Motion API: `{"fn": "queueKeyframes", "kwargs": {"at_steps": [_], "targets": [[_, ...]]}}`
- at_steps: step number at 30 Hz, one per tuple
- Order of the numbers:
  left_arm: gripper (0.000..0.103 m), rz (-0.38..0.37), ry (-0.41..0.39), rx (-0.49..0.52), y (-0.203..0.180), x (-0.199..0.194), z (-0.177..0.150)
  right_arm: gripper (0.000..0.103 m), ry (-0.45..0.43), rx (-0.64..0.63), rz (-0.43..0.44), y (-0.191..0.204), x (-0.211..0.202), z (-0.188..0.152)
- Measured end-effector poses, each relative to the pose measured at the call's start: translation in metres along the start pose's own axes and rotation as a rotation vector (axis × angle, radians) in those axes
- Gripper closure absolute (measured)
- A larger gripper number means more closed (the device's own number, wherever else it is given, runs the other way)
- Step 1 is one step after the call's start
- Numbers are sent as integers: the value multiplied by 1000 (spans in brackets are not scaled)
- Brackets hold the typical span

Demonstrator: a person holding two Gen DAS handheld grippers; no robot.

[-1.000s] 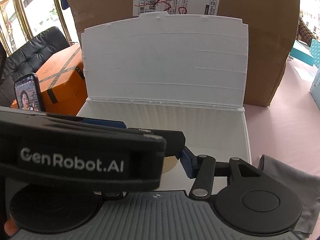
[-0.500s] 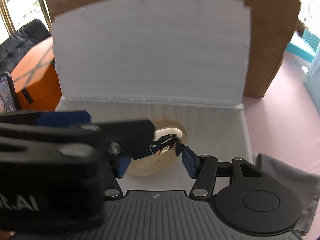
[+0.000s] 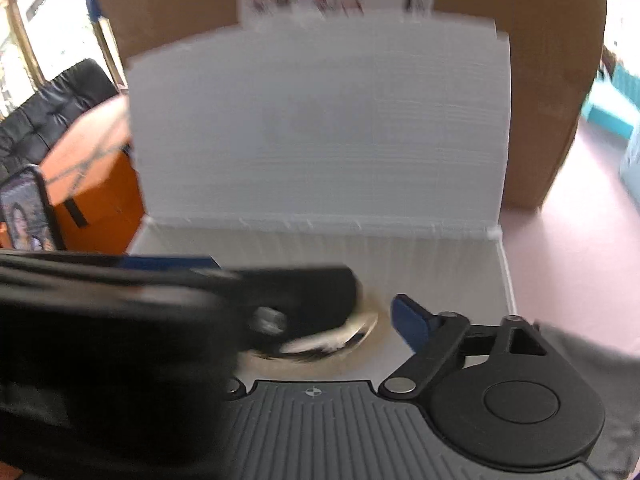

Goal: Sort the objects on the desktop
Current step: 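Open both grippers to release the gold egg inside the box, then withdraw both grippers from the box and move toward the grey cloth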

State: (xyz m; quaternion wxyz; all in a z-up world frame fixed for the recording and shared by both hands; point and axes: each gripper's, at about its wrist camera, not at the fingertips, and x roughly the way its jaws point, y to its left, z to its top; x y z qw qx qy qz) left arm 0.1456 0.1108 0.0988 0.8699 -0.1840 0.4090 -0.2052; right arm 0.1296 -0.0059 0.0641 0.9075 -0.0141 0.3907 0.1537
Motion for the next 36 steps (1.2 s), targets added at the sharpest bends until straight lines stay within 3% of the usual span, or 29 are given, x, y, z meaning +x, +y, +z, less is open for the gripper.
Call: {"fn": "queueKeyframes", "kwargs": {"at_steps": [2, 6, 11, 14, 17, 21, 24, 27, 32, 36], "targets": [[9, -10, -6, 2, -1, -2, 0, 3, -70, -51, -35, 7, -10, -2], [9, -29, -33, -9, -2, -8, 0, 1, -154, -125, -48, 12, -25, -7], [8, -28, -95, 8, -6, -21, -2, 0, -277, -49, -18, 7, -40, -17], [8, -26, -149, 56, -16, -30, -6, 0, -391, -29, -8, 5, -53, -28], [8, -35, -203, 105, -33, -32, -15, 0, -451, -5, -22, -6, -66, -40], [8, -18, -343, 137, -60, -30, -42, 0, -521, 75, -48, -25, -82, -63], [7, -71, -403, 239, -82, -31, -63, 0, -614, 115, -55, -38, -98, -90], [7, -146, -412, 266, -98, -26, -82, 0, -663, 144, -62, -52, -110, -113], [7, -217, -375, 377, -124, -10, -116, 0, -689, 196, -90, -74, -126, -140], [7, -267, -451, 386, -126, -3, -147, 0, -686, 118, -170, -76, -132, -157]]}}
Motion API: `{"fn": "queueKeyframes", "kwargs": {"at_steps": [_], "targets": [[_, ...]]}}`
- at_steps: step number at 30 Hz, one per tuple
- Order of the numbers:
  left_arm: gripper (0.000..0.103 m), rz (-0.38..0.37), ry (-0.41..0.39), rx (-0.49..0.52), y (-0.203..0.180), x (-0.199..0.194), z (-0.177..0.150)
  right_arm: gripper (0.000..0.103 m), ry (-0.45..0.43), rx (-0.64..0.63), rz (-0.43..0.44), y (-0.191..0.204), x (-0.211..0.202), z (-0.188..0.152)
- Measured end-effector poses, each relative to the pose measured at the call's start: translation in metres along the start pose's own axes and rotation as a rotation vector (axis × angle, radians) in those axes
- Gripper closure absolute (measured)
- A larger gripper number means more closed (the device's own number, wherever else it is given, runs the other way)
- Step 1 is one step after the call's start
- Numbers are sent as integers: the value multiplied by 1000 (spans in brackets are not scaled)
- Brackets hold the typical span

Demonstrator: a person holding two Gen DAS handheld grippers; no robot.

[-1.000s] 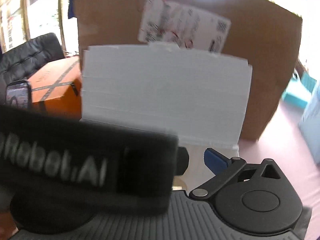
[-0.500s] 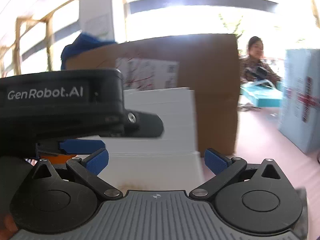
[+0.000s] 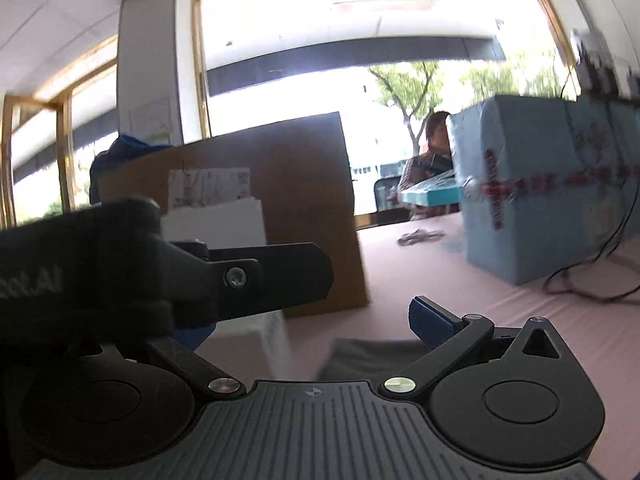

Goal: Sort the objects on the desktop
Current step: 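Withdraw both grippers from the box and move toward the grey cloth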

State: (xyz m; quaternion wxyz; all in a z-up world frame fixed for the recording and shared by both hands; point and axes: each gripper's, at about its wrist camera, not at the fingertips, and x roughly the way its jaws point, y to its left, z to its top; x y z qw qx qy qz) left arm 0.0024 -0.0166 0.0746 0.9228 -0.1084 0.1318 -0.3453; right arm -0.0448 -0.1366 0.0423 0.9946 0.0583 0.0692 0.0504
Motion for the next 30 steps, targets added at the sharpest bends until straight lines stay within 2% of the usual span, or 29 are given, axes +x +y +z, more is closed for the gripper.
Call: {"fn": "queueKeyframes", "kwargs": {"at_steps": [4, 8, 9, 11, 13, 15, 17, 19, 26, 30], "targets": [[7, 27, 23, -2, -4, 7, -17, 0, 2, -57, -51, -14, -19, -17], [7, 78, 79, -51, 6, 22, -26, 0, 19, -68, -20, -27, -38, -25], [0, 93, 91, -62, 9, 23, -28, 0, 18, -77, -18, -28, -41, -26], [0, 107, 103, -86, 13, 23, -32, 0, 17, -95, -15, -30, -46, -28], [0, 115, 85, -69, 9, 21, -36, 0, 19, -112, -12, -31, -50, -29], [0, 151, 49, -6, 3, 15, -39, 0, 40, -120, -7, -32, -47, -29], [0, 191, 36, 48, -2, 15, -43, 0, 85, -105, 13, -36, -40, -28], [0, 200, 43, 63, -1, 16, -45, 0, 128, -87, 27, -41, -34, -28], [0, 213, 11, -12, 8, 11, -43, 0, 144, 20, -35, -76, -24, -24], [0, 227, 24, -30, 11, 16, -43, 0, 75, -66, -119, -81, -15, -20]]}}
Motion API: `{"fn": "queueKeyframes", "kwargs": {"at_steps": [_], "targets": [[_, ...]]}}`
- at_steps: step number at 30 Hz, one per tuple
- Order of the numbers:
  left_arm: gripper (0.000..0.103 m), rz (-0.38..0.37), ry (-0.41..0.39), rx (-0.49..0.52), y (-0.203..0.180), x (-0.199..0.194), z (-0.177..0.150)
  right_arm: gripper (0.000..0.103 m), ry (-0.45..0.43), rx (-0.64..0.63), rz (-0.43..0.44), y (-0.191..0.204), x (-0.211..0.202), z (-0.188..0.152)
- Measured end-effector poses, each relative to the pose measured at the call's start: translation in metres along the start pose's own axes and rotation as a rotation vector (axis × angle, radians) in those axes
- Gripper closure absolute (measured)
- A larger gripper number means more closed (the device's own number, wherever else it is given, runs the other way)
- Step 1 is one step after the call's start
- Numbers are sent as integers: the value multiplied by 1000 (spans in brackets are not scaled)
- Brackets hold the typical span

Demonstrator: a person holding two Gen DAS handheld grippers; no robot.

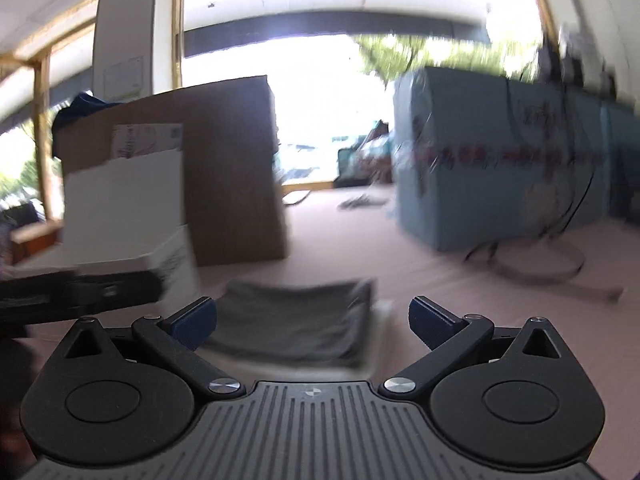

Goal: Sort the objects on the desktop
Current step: 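Withdraw both grippers from the box and move toward the grey cloth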

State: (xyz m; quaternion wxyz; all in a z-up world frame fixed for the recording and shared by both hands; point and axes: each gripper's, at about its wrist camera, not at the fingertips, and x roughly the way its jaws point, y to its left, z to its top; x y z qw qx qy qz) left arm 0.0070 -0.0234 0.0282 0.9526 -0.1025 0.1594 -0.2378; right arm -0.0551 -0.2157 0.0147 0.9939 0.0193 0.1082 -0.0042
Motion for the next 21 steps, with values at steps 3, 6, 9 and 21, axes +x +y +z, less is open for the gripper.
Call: {"fn": "queueKeyframes", "kwargs": {"at_steps": [3, 6, 9, 21], "targets": [[0, -5, 22, 31, -4, 5, -1, 0, -64, -30, -10, -6, 22, 6], [0, -30, 43, 73, -11, 8, -3, 0, -32, 67, 70, -17, 50, 21], [0, -30, 61, 87, -14, 11, -4, 0, -28, 158, 151, -28, 72, 23], [0, -42, -24, -51, -76, 51, 32, 0, -21, 513, 110, -109, 72, 20]]}}
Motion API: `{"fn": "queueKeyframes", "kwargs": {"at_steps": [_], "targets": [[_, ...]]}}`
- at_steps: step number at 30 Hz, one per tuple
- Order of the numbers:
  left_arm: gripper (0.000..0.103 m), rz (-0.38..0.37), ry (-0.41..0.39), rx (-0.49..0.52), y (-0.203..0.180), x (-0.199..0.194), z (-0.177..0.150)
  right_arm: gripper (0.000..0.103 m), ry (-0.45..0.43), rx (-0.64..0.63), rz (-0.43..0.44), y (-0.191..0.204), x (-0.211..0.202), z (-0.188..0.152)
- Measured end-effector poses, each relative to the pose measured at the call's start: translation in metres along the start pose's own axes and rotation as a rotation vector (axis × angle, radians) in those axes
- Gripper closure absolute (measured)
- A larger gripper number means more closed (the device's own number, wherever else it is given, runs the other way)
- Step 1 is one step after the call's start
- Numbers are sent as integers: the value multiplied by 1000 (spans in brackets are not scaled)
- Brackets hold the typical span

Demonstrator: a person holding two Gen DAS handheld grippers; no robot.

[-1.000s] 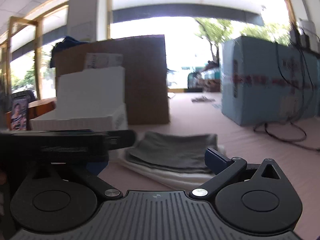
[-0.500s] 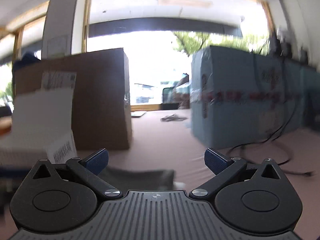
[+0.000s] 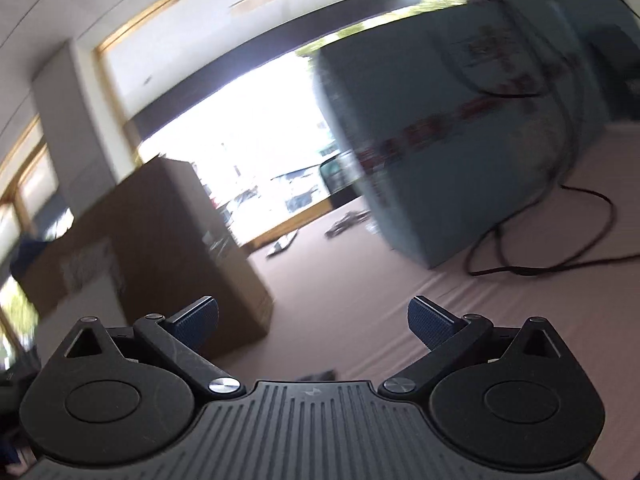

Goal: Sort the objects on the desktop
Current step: 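Withdraw both grippers from the box and move toward the grey cloth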

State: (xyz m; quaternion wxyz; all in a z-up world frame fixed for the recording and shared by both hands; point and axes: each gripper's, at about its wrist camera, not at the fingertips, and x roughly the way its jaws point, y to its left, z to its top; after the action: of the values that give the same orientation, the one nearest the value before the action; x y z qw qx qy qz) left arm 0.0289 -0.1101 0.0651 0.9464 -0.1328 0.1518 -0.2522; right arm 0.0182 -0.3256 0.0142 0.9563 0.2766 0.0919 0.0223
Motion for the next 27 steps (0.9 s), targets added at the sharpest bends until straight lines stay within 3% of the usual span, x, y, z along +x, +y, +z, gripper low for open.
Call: {"fn": "queueKeyframes", "kwargs": {"at_steps": [3, 7, 12, 17, 22, 25, 27], "targets": [[0, -36, -14, 73, -25, 8, -2, 0, -10, 149, -12, -27, -3, 12], [0, 31, -51, 162, -31, 25, -2, 0, 105, 311, 26, -46, 12, 6], [0, 74, 48, 17, 12, 45, -3, 3, 160, 222, 2, -32, 20, -3], [0, 58, 127, -53, 28, 54, -9, 8, 170, 93, 66, -12, 15, -8], [0, 142, 120, -59, 33, 50, -14, 14, 222, 70, 90, -9, 22, -15], [0, 143, 129, -108, 39, 46, -15, 30, 261, 93, 91, -13, 28, -17], [0, 150, 124, -130, 41, 40, -16, 33, 274, 89, 94, -13, 30, -19]]}}
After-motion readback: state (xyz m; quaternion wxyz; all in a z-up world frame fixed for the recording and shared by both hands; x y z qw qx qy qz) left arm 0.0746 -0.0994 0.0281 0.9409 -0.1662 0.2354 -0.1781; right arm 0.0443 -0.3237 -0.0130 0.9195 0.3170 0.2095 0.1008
